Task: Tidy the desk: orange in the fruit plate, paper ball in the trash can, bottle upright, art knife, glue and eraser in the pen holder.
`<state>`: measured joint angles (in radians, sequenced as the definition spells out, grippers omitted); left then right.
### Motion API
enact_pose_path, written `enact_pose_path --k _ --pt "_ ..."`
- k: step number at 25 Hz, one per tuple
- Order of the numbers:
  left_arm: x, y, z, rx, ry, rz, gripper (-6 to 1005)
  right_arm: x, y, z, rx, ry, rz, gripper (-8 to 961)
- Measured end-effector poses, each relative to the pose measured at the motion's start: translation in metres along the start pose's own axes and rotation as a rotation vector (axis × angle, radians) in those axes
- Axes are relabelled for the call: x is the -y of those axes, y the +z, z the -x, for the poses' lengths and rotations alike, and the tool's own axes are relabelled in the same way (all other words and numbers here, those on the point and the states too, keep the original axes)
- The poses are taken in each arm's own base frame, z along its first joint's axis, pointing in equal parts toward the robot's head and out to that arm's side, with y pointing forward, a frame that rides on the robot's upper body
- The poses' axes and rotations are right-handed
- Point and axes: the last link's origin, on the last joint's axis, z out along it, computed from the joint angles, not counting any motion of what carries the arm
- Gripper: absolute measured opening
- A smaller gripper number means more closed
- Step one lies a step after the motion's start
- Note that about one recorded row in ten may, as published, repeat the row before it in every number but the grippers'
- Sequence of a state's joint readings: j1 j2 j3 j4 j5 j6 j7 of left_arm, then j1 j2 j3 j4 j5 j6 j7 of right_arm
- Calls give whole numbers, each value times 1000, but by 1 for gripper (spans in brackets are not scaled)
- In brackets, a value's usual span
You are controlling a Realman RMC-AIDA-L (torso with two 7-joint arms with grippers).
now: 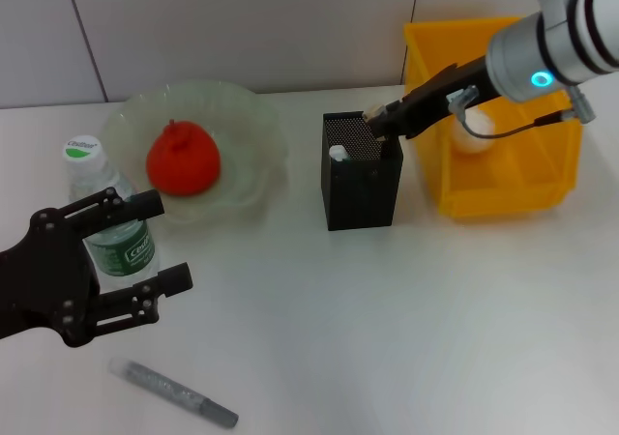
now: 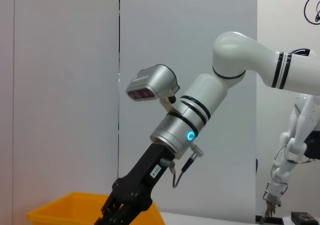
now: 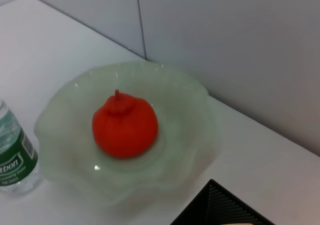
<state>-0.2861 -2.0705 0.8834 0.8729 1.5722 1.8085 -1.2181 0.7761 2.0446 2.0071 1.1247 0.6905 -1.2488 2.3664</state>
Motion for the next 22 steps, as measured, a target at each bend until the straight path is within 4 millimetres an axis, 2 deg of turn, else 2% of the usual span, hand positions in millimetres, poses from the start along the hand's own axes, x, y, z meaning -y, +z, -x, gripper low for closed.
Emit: enact_pose_path --k 9,22 --pt "-1 0 0 -3 -3 5 714 -6 10 6 11 -33 -10 364" --pt "-2 -1 0 -4 -8 5 710 -7 11 11 47 -27 -3 375"
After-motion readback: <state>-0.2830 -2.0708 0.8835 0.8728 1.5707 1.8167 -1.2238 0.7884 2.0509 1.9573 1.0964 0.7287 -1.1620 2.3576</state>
